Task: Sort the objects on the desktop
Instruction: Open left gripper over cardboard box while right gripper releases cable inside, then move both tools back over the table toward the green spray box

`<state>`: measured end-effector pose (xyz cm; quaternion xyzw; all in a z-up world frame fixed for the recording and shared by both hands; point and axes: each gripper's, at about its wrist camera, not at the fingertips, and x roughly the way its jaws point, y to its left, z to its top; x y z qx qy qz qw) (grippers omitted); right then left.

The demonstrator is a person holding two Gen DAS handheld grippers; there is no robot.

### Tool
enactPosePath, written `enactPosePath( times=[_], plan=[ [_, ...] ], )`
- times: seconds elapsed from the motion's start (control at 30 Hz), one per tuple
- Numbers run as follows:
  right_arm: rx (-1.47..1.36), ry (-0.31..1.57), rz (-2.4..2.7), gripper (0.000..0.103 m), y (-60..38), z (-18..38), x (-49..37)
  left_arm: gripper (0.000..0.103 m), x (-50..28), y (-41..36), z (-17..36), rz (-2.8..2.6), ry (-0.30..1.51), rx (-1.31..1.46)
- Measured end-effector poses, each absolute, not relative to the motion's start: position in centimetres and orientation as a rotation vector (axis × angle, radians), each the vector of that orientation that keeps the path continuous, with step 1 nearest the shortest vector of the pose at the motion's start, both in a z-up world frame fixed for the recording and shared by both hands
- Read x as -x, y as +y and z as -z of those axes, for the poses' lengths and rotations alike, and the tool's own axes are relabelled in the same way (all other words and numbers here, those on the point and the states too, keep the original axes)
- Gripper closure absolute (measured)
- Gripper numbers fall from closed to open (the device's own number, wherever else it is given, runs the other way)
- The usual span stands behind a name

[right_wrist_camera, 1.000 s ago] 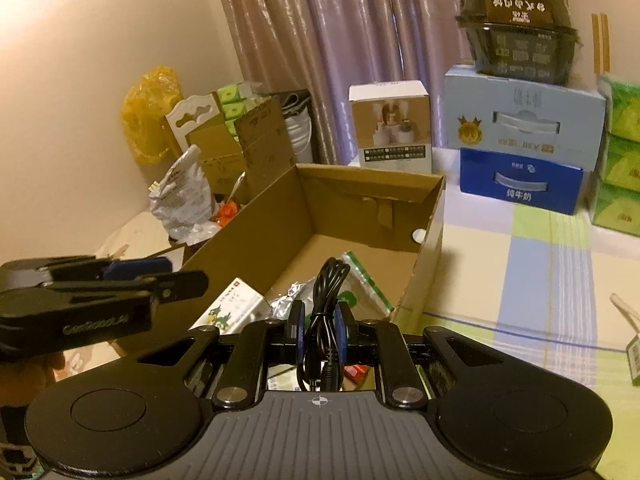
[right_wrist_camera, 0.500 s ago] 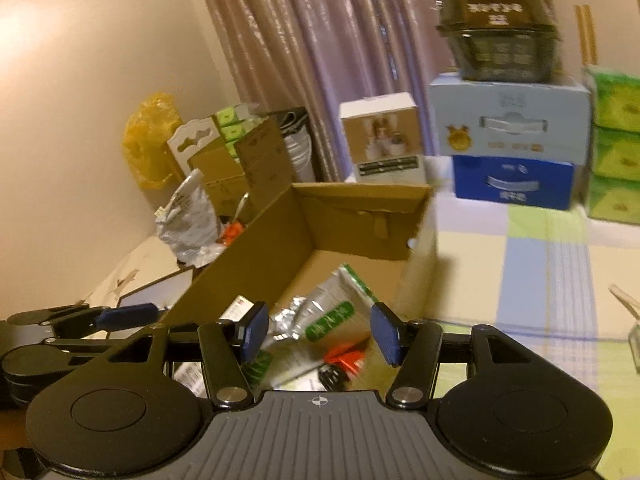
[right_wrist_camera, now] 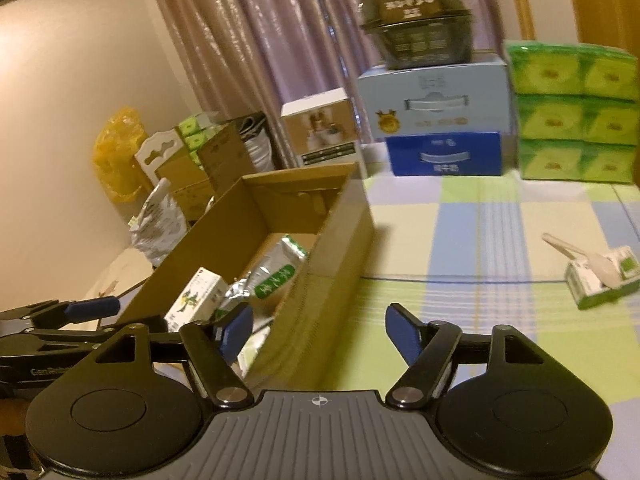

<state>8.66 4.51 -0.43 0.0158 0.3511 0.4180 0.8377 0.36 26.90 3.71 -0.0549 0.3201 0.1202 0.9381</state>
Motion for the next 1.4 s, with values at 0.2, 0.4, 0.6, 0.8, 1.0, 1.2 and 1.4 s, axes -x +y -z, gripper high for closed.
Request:
enactPosePath(
  times=[0.2, 0.4, 0.6, 0.8, 1.0, 1.2, 1.4],
  plan=[
    [-0.042, 0.738, -0.858, 0.010, 2.1, 0.1, -8.2, 0.012, 0.0, 24.8, -3.9, -0.233, 0.666, 0.087],
    [-0.057, 0.748, -0.826, 0.002, -1.0, 0.3, -7.9, 0.007, 0.2, 22.8, -4.1, -0.215, 0.669, 0.074],
    [-0.064, 0.775, -0.732, 0.002, -5.8, 1.1, -7.5, 0.001, 0.2, 20.1, -4.4, -0.164, 0.646, 0.069],
    [-0.060, 0.778, -0.638, 0.002, -11.0, 1.4, -7.8, 0.001, -0.7, 16.4, -4.2, -0.075, 0.638, 0.039],
    [-0.086, 0.783, -0.561, 0.002, -15.3, 1.2, -8.3, 0.001, -2.7, 12.5, -3.8, 0.031, 0.656, -0.004],
    [-0.084, 0.778, -0.525, 0.002, -18.1, 0.7, -9.3, 0.001, -4.8, 9.3, -3.5, 0.151, 0.689, -0.051],
    [-0.030, 0.773, -0.536, 0.002, -19.2, 0.5, -10.9, 0.001, -7.1, 7.2, -3.0, 0.219, 0.716, -0.106]
  ],
)
